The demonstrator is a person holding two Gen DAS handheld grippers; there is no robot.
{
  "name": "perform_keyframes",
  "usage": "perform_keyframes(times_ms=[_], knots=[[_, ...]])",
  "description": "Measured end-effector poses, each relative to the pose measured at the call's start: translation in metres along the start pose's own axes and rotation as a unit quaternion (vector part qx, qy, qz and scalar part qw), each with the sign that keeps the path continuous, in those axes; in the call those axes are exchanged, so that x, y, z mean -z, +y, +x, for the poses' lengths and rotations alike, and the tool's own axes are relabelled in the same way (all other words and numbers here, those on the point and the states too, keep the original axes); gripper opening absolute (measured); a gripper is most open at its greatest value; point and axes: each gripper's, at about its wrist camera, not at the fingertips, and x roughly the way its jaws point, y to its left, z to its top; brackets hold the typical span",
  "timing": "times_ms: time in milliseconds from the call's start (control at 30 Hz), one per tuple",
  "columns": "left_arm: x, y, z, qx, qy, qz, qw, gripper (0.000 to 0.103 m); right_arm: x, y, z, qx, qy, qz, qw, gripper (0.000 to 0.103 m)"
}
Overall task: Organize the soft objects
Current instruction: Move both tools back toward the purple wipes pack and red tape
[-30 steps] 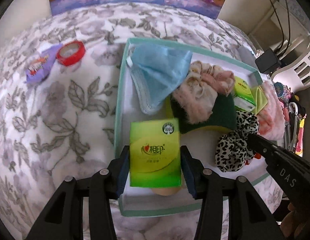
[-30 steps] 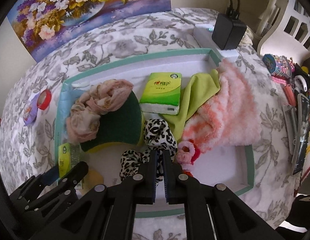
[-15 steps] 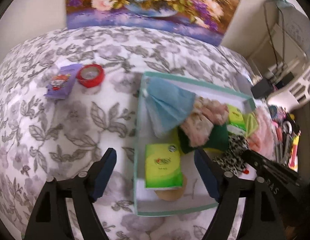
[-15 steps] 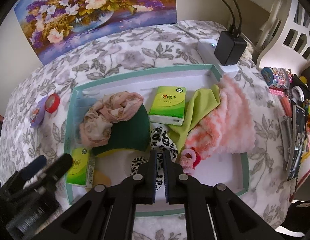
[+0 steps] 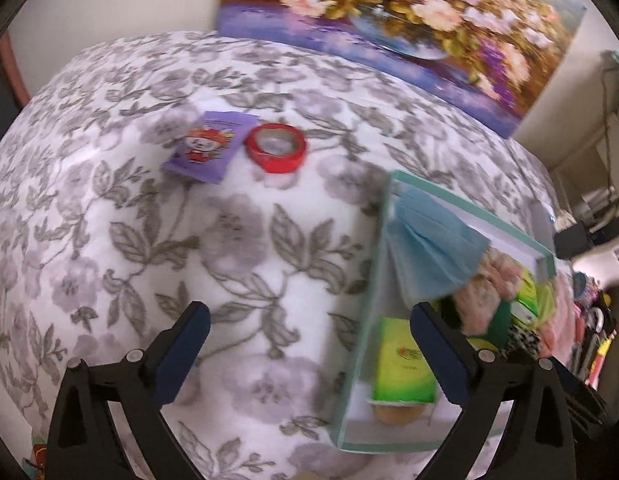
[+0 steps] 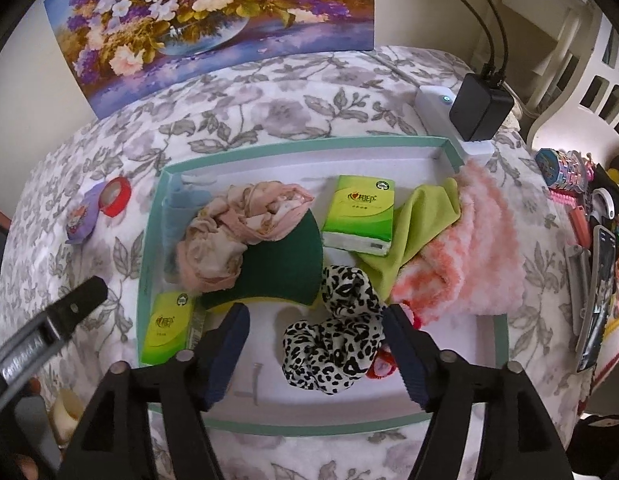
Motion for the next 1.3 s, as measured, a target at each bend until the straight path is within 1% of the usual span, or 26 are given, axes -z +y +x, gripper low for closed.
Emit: perform_keyframes(times_ms=[67, 167, 233, 333, 367, 467, 600, 667, 833, 1000, 1200, 1300], knots=[[-0.001, 0.005, 0.002, -0.019, -0.004, -0.002, 0.9998, 0.1, 0.0, 0.001, 0.0, 0.003, -0.001, -0.002, 1.0, 0.083], [-0.003, 0.011, 0.007, -0.047, 0.001, 0.0, 0.9989, 0.1, 0.0, 0.002, 0.0, 0.005, -0.006, -0.005, 1.0, 0.086], [-0.003, 0.016, 0.011, -0.055, 0.009, -0.004, 0.9985, 0.1, -0.001, 0.003, -0.003, 0.001, -0.014, -0.007, 1.0, 0.088], [-0.004, 0.023, 0.015, -0.066, 0.018, -0.014, 0.9975, 0.1, -0.002, 0.005, -0.005, -0.004, -0.02, -0.008, 1.0, 0.1], [-0.004, 0.025, 0.016, -0.071, 0.019, -0.016, 0.9972, 0.1, -0.002, 0.006, -0.006, -0.003, -0.022, -0.01, 1.0, 0.102], [-0.005, 0.031, 0.017, -0.081, 0.021, -0.023, 0.9963, 0.1, -0.003, 0.01, -0.008, 0.006, -0.032, -0.018, 0.999, 0.103], [-0.006, 0.042, 0.018, -0.071, 0.031, -0.047, 0.9959, 0.1, -0.003, 0.012, -0.011, 0.024, -0.052, -0.027, 0.998, 0.103], [-0.007, 0.046, 0.019, -0.072, 0.034, -0.055, 0.9953, 0.1, -0.004, 0.011, -0.013, 0.024, -0.059, -0.024, 0.998, 0.103], [-0.012, 0.058, 0.017, -0.077, 0.028, -0.074, 0.9938, 0.1, -0.004, 0.01, -0.013, -0.016, -0.059, -0.003, 0.998, 0.103], [-0.018, 0.071, 0.011, -0.086, 0.015, -0.099, 0.9913, 0.1, -0.004, 0.014, -0.013, -0.029, -0.069, 0.005, 0.997, 0.103], [-0.027, 0.083, 0.005, -0.104, -0.006, -0.109, 0.9885, 0.1, -0.007, 0.011, -0.016, -0.056, -0.088, 0.04, 0.994, 0.103], [-0.033, 0.089, 0.003, -0.099, -0.018, -0.121, 0.9876, 0.101, -0.009, 0.01, -0.017, -0.066, -0.093, 0.056, 0.992, 0.103]])
